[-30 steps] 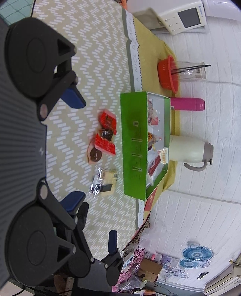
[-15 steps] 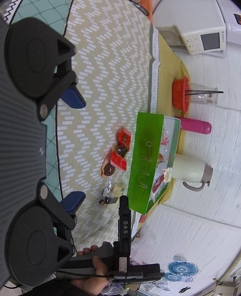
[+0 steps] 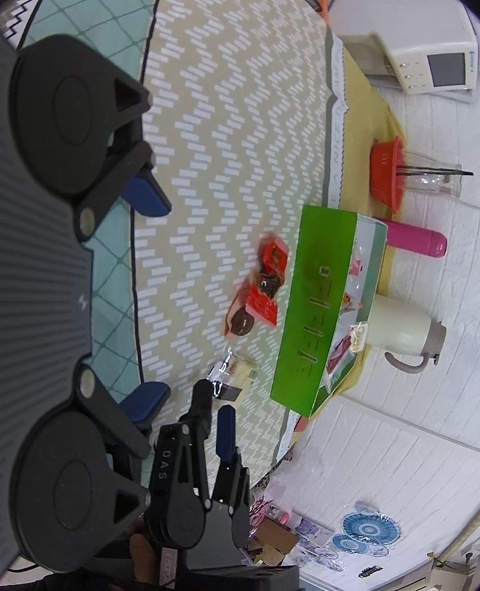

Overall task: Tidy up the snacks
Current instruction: 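Move the right gripper back to the red-wrapped chocolate, then grasp the red-wrapped chocolate with the right gripper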

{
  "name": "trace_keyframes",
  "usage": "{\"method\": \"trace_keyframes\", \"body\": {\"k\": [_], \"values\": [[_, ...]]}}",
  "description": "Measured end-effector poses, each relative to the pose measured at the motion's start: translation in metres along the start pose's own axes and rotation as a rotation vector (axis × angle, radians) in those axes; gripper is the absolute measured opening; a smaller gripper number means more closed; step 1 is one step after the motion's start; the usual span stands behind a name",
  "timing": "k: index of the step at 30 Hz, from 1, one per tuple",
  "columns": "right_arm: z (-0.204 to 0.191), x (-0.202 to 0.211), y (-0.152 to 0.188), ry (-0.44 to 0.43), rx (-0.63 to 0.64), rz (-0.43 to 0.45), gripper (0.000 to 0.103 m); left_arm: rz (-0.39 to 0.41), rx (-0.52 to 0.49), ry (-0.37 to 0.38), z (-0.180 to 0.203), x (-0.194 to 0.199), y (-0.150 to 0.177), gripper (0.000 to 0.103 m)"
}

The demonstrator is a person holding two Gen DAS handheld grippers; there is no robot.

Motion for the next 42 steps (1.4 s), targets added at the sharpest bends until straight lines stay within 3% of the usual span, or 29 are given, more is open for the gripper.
{"method": "trace_keyframes", "body": {"k": [3,5,9,12,13,14,15,18,19,22,26,30,32,36,37,38,39,41,42], "values": [[0.005,0.000,-0.019,-0.019,-0.044,0.069,0.085,0.011,-0.002,-0.012,-0.001,0.004,-0.001,0.095],[0.006,-0.009,-0.033,-0.043,-0.088,0.104,0.103,0.026,0.008,-0.029,-0.007,0.010,-0.002,0.095],[0.006,-0.046,-0.054,-0.109,-0.174,0.090,0.103,0.043,0.045,-0.073,-0.024,0.022,-0.002,0.095],[0.010,-0.078,-0.064,-0.091,-0.230,0.045,0.103,0.047,0.067,-0.091,-0.035,0.029,0.000,0.095],[0.010,-0.086,-0.063,-0.099,-0.254,0.020,0.100,0.048,0.070,-0.097,-0.038,0.031,0.001,0.095],[0.008,-0.092,-0.061,-0.134,-0.267,-0.007,0.073,0.049,0.075,-0.102,-0.041,0.031,0.000,0.095],[0.003,-0.090,-0.059,-0.151,-0.245,0.014,0.057,0.050,0.078,-0.102,-0.044,0.031,0.000,0.095],[-0.023,-0.077,-0.050,-0.190,-0.112,-0.002,0.039,0.041,0.083,-0.093,-0.049,0.025,-0.008,0.095],[-0.031,-0.071,-0.047,-0.203,-0.075,-0.008,0.020,0.041,0.076,-0.086,-0.048,0.021,-0.013,0.095],[-0.051,-0.054,-0.034,-0.209,0.006,-0.013,0.009,0.043,0.044,-0.064,-0.044,0.007,-0.029,0.095],[-0.062,-0.040,-0.024,-0.227,0.026,-0.004,0.009,-0.011,-0.007,0.042,-0.033,-0.027,-0.059,0.095],[-0.066,-0.029,-0.019,-0.249,0.014,-0.012,0.013,-0.097,-0.006,0.069,-0.021,-0.066,-0.078,0.095],[-0.065,-0.022,-0.013,-0.244,0.013,-0.005,0.031,-0.117,-0.008,0.032,-0.016,-0.084,-0.083,0.095],[-0.058,-0.013,-0.001,-0.213,-0.024,0.005,0.042,-0.150,-0.056,-0.009,-0.006,-0.115,-0.084,0.092],[-0.055,-0.012,0.000,-0.206,-0.034,0.004,0.045,-0.141,-0.090,-0.030,-0.004,-0.118,-0.084,0.088],[-0.052,-0.011,0.001,-0.198,-0.039,0.003,0.051,-0.131,-0.124,-0.055,-0.001,-0.118,-0.084,0.072],[-0.050,-0.011,0.001,-0.188,-0.041,0.001,0.054,-0.126,-0.161,-0.060,0.002,-0.118,-0.083,0.043],[-0.047,-0.011,0.001,-0.169,-0.045,0.002,0.064,-0.119,-0.184,-0.069,0.002,-0.115,-0.083,0.034],[-0.044,-0.011,-0.001,-0.159,-0.050,0.012,0.065,-0.127,-0.174,-0.052,0.000,-0.112,-0.082,0.034]]}}
Point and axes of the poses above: each gripper's, at about its wrist camera, not at the fingertips, and x roughly against the way its jaws point, z to its right, y to its underside, the point moved 6 cm from there along -x, roughly the way its jaws point, and after that the axes turned 4 degrees about -y, right-handed, at the moved point
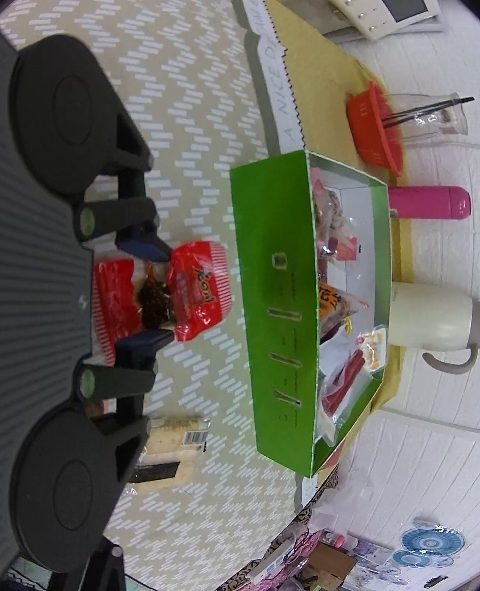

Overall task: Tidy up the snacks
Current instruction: 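Grasp the red-wrapped chocolate with the right gripper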

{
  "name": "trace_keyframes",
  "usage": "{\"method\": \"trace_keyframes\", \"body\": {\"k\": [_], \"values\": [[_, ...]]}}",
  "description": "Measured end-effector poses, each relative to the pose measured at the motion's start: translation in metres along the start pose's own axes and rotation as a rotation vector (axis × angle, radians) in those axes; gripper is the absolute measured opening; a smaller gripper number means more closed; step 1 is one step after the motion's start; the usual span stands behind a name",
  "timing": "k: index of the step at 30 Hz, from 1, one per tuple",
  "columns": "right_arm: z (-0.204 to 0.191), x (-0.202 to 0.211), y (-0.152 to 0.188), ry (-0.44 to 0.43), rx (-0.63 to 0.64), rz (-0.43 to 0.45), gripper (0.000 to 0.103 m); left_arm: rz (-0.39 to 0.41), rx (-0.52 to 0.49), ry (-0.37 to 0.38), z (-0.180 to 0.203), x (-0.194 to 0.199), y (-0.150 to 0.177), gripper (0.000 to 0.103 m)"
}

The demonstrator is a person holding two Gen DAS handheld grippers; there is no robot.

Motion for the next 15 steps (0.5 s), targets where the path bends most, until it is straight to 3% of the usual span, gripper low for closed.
{"method": "trace_keyframes", "body": {"k": [3,4,5,7,8,10,11,12,13,15], "values": [[0.004,0.002,-0.004,0.017,-0.015,0.042,0.074,-0.006,0.025,0.026,-0.006,0.006,0.005,0.034],[0.005,0.000,-0.006,0.026,-0.021,0.046,0.088,-0.010,0.027,0.038,-0.006,0.007,0.006,0.034],[0.006,-0.003,-0.007,0.038,-0.027,0.044,0.096,-0.016,0.030,0.051,-0.007,0.009,0.007,0.033],[0.008,-0.010,-0.006,0.043,-0.036,0.029,0.095,-0.028,0.044,0.078,-0.005,0.009,0.007,0.036],[0.008,-0.015,-0.007,0.034,-0.044,0.020,0.095,-0.029,0.053,0.083,-0.003,0.008,0.006,0.045],[0.008,-0.021,-0.009,0.033,-0.053,0.016,0.095,-0.023,0.030,0.072,0.002,0.006,0.005,0.042],[0.008,-0.023,-0.010,0.043,-0.049,0.031,0.095,-0.017,0.005,0.051,0.004,0.005,0.005,0.032],[0.007,-0.023,-0.010,0.044,-0.054,0.046,0.092,-0.015,-0.014,0.044,0.005,0.006,0.006,0.032],[0.009,-0.023,-0.010,0.051,-0.065,0.055,0.075,-0.015,-0.013,0.047,0.006,0.007,0.007,0.032],[0.011,-0.022,-0.011,0.070,-0.085,0.054,0.069,-0.019,0.011,0.064,0.002,0.010,0.009,0.031]]}}
Point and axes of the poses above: each gripper's, at about its wrist camera, not at the fingertips, and x roughly against the way its jaws point, z to its right, y to its underside, the point moved 6 cm from there along -x, roughly the way its jaws point, and after that the axes turned 4 degrees about -y, right-handed, at the moved point
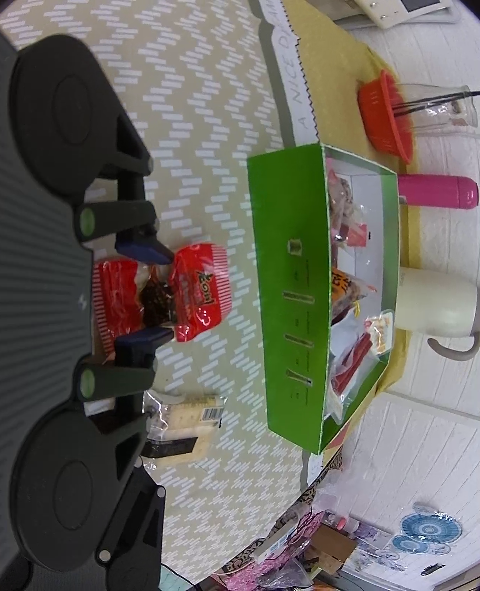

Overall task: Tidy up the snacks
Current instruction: 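Grasp the red-wrapped chocolate with the right gripper, then carry the red-wrapped chocolate into the green box and release it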

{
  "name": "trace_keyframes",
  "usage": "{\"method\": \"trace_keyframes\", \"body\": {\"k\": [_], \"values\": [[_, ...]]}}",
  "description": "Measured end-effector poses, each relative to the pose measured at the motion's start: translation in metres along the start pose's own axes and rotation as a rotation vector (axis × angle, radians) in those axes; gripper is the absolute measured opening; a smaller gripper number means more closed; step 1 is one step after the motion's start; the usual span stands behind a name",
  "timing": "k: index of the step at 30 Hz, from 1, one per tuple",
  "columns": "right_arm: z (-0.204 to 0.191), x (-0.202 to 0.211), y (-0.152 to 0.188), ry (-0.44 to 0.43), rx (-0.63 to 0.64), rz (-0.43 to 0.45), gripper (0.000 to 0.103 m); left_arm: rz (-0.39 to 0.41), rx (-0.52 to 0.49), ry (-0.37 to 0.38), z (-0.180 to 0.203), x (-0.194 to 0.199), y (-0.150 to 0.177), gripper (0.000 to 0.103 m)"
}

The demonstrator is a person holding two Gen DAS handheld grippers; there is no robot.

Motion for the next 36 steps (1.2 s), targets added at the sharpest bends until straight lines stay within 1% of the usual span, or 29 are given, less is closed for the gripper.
{"method": "trace_keyframes", "body": {"k": [1,2,3,5,8,12,18,23,26,28,31,36], "values": [[0.001,0.000,0.000,-0.002,-0.010,-0.003,0.066,0.002,0.015,0.010,-0.003,0.002,0.000,0.030],[0.001,0.001,0.000,0.001,-0.008,-0.007,0.063,-0.001,0.037,0.020,-0.006,0.003,0.001,0.018],[0.000,0.001,0.000,0.008,-0.002,-0.009,0.062,-0.004,0.058,0.029,-0.009,0.005,0.001,0.008],[-0.002,0.001,0.000,0.024,0.016,-0.009,0.057,-0.004,0.087,0.033,-0.014,0.008,0.002,0.005],[-0.005,0.007,0.000,0.022,0.022,0.013,0.054,0.009,0.093,0.045,-0.015,0.016,0.002,0.001],[-0.006,0.018,-0.008,0.018,0.032,0.045,0.054,0.048,0.088,0.064,-0.012,0.031,-0.003,0.001],[0.005,0.041,-0.030,0.052,0.037,0.124,0.054,0.133,0.106,0.100,-0.013,0.057,-0.024,0.001],[0.018,0.050,-0.052,0.093,0.055,0.180,0.054,0.215,0.106,0.111,-0.011,0.079,-0.055,0.001],[0.030,0.051,-0.069,0.128,0.068,0.227,0.054,0.265,0.108,0.101,-0.010,0.088,-0.077,0.001],[0.038,0.048,-0.081,0.145,0.065,0.250,0.055,0.286,0.111,0.091,-0.011,0.087,-0.091,0.001],[0.053,0.036,-0.098,0.141,0.034,0.266,0.055,0.300,0.122,0.074,-0.012,0.078,-0.108,0.001],[0.072,0.010,-0.110,0.197,0.052,0.278,0.056,0.292,0.153,0.047,-0.024,0.049,-0.124,0.001]]}}
Point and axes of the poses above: each gripper's, at about its wrist camera, not at the fingertips, and x roughly against the way its jaws point, z to its right, y to its underside, the point moved 6 cm from there along -x, roughly the way its jaws point, and after that the axes turned 4 degrees about -y, right-handed, at the moved point
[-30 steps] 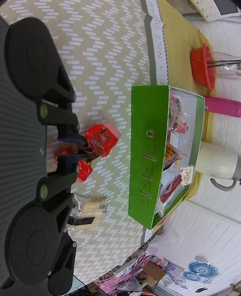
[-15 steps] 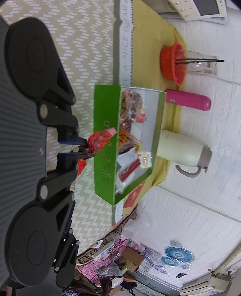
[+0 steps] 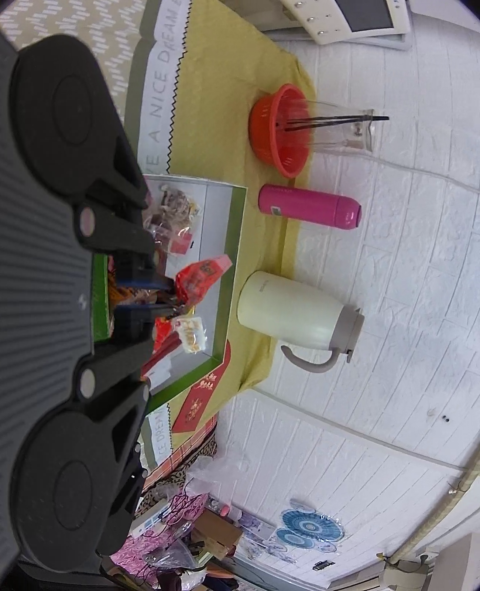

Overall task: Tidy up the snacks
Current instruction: 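Carry the red-wrapped chocolate into the green box and release it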

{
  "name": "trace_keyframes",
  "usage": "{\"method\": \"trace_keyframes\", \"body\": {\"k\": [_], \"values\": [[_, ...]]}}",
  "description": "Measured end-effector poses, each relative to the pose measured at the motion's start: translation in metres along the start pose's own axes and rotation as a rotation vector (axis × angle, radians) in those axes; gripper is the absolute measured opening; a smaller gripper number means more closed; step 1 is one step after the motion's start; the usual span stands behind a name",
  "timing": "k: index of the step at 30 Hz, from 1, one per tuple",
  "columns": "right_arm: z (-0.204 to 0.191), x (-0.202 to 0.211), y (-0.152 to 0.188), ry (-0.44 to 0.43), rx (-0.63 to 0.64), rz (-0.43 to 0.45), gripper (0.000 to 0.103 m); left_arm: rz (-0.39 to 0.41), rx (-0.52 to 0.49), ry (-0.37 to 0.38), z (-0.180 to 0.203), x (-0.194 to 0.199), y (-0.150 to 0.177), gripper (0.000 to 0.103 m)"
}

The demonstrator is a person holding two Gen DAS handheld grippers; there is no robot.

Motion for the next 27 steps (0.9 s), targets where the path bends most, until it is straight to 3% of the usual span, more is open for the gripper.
{"method": "trace_keyframes", "body": {"k": [7,9,12,13,14,15,17,20,27], "values": [[0.024,-0.037,0.005,0.033,-0.031,0.000,0.058,-0.052,0.021,-0.039,-0.021,-0.046,-0.002,0.001],[0.027,-0.048,0.007,0.036,-0.032,0.006,0.067,-0.064,0.025,-0.045,-0.026,-0.059,-0.001,0.001],[0.027,-0.061,0.016,0.020,-0.012,-0.016,0.090,-0.057,0.015,-0.031,-0.030,-0.068,0.003,0.007],[0.027,-0.063,0.019,0.022,-0.003,-0.022,0.102,-0.058,0.021,-0.022,-0.031,-0.070,0.004,0.020],[0.026,-0.063,0.022,0.025,0.005,-0.018,0.103,-0.050,0.042,-0.041,-0.034,-0.071,0.005,0.076],[0.026,-0.062,0.023,0.029,0.011,-0.012,0.103,-0.014,0.071,-0.059,-0.037,-0.068,0.006,0.096],[0.028,-0.062,0.025,0.044,0.010,-0.005,0.103,0.058,0.085,-0.113,-0.039,-0.062,0.004,0.096],[0.029,-0.059,0.028,0.051,0.000,-0.009,0.103,0.044,0.045,-0.155,-0.036,-0.061,0.003,0.096],[0.025,-0.045,0.025,0.059,-0.020,-0.017,0.103,0.043,0.031,-0.164,-0.030,-0.045,0.005,0.096]]}}
Point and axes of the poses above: each gripper's, at about its wrist camera, not at the fingertips, and x roughly against the way its jaws point, z to its right, y to its underside, the point moved 6 cm from there along -x, roughly the way its jaws point, and after that the axes turned 4 degrees about -y, right-handed, at the moved point
